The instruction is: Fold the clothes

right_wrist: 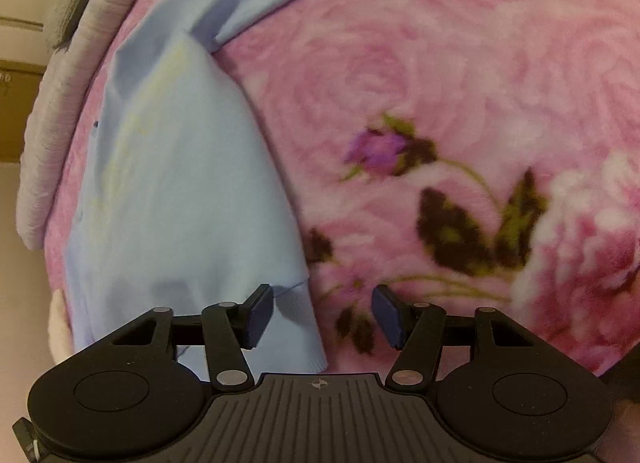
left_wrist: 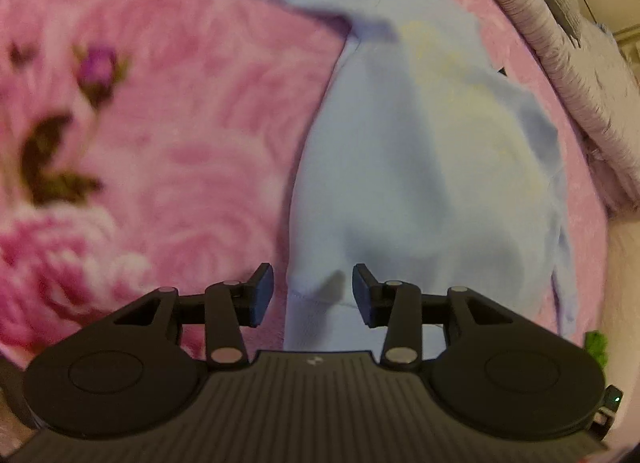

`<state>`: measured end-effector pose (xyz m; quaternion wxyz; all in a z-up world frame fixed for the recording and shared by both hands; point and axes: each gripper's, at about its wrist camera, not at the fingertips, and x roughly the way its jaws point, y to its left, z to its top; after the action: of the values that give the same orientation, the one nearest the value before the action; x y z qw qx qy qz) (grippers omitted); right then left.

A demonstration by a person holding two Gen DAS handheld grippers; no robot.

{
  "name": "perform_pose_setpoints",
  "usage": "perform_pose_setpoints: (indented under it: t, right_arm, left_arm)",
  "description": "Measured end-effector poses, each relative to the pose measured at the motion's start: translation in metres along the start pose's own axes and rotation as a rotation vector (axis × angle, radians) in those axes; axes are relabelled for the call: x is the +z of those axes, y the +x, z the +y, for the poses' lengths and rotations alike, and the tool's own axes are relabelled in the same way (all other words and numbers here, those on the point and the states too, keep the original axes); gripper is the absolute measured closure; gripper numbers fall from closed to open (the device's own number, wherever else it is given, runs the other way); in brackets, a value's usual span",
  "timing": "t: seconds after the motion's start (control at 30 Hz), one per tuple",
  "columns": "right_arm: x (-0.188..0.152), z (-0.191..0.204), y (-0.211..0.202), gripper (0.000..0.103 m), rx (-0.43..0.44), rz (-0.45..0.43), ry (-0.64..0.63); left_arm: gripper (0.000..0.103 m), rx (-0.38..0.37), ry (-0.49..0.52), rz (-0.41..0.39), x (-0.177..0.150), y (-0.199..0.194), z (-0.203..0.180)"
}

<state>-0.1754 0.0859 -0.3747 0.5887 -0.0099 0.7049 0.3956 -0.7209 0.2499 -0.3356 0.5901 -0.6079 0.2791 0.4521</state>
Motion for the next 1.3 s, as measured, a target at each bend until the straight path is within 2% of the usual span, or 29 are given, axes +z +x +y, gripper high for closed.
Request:
perform_pose_setpoints:
  t: [0.03,0.07,0.1,0.13,0.2,0.37,0.43,0.5,0.53,0.6,0.67,0.7,0.77,0.83,0.93,1.0,1.17,1.3]
  right_arm:
    - [-0.004,0.007,0.001,0.046,0.003,-0.001,-0.017]
    - [-0.011,0.016,0.003,0.07,0.011,0.004,-0.035]
    - [-0.015,0.025,0.006,0.085,0.006,0.006,-0.054]
    - [-0.017,0.034,0.009,0.095,-0.016,0.003,-0.074]
    - [-0.025,0.052,0.002,0.097,-0.029,-0.025,-0.133]
    - [-0.023,0.073,-0.078,0.1,0.164,-0.079,-0.045]
    - [-0.012,0.083,-0.097,0.1,0.198,-0.09,-0.031]
    - [-0.006,0.089,-0.096,0.1,0.167,-0.048,-0.017]
    - [-0.006,0.091,-0.09,0.1,0.128,-0.02,-0.02]
    - [-0.01,0.089,-0.059,0.099,0.002,0.045,-0.057]
    - [-0.015,0.08,-0.021,0.097,-0.172,0.153,-0.096]
    - [-0.017,0.077,-0.01,0.094,-0.247,0.188,-0.12]
    - [-0.016,0.075,-0.006,0.079,-0.331,0.193,-0.172]
    - [-0.001,0.075,-0.012,0.075,-0.302,0.138,-0.185]
    - [0.041,0.09,-0.015,0.074,-0.269,0.028,-0.221]
    - [0.069,0.108,-0.012,0.074,-0.241,-0.038,-0.272]
    - [0.153,0.182,0.012,0.074,-0.108,-0.196,-0.476]
    - [0.21,0.231,0.046,0.074,-0.018,-0.273,-0.575]
  left_arm:
    - [0.069,-0.04,-0.003,-0.003,0.004,-0.008,-0.001]
    - [0.074,-0.079,-0.006,-0.006,0.008,-0.016,-0.002]
    - [0.092,-0.119,-0.009,-0.009,0.012,-0.024,-0.004]
    - [0.095,-0.159,-0.012,-0.012,0.016,-0.033,-0.005]
    - [0.097,-0.238,-0.018,-0.018,0.023,-0.049,-0.007]
    - [0.097,-0.437,-0.033,-0.034,0.043,-0.089,-0.013]
    - [0.097,-0.514,-0.038,-0.039,0.051,-0.105,-0.016]
    - [0.097,-0.411,0.01,0.031,0.05,-0.1,-0.02]
    - [0.096,-0.332,0.048,0.068,0.045,-0.089,-0.018]
    - [0.09,-0.135,0.101,0.146,0.032,-0.059,-0.013]
    - [0.09,0.081,0.151,0.217,0.019,-0.032,-0.005]
    - [0.09,0.151,0.191,0.225,0.018,-0.028,-0.007]
    - [0.089,0.183,0.254,0.221,0.022,-0.03,-0.016]
    - [0.083,0.155,0.32,0.181,0.047,-0.015,-0.042]
    - [0.075,0.113,0.419,0.119,0.084,0.007,-0.082]
    - [0.075,0.085,0.484,0.078,0.109,0.022,-0.108]
    - [0.074,0.014,0.647,-0.027,0.172,0.059,-0.174]
    - [0.074,-0.026,0.762,-0.103,0.221,0.092,-0.223]
